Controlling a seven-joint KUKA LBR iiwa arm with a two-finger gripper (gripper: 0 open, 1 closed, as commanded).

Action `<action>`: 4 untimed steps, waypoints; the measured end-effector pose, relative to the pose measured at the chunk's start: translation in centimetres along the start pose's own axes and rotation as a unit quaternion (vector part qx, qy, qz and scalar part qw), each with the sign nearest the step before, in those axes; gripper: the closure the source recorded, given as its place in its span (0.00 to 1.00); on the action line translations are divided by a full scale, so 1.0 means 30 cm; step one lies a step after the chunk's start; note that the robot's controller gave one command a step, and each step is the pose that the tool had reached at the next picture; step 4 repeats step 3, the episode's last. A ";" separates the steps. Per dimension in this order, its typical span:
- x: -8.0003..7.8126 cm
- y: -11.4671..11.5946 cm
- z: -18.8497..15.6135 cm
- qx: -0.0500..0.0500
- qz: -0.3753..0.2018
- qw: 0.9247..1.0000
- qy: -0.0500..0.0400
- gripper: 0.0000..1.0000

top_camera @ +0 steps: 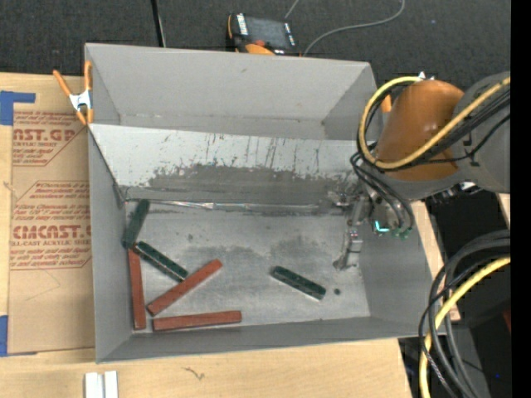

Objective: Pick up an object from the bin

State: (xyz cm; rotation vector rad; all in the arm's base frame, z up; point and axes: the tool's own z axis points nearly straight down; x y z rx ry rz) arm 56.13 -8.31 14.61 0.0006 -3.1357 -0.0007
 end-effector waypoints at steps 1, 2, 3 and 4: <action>0.173 0.083 0.272 -0.001 -0.014 1.000 0.002 0.00; 0.159 0.080 0.255 0.000 -0.014 1.000 -0.003 1.00; 0.080 -0.009 -0.236 0.002 -0.097 0.995 -0.008 1.00; 0.080 -0.009 -0.236 0.002 -0.097 0.995 -0.008 1.00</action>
Offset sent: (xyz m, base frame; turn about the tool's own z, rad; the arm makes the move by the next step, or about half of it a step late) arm -0.0485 0.0232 -0.0761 -0.0273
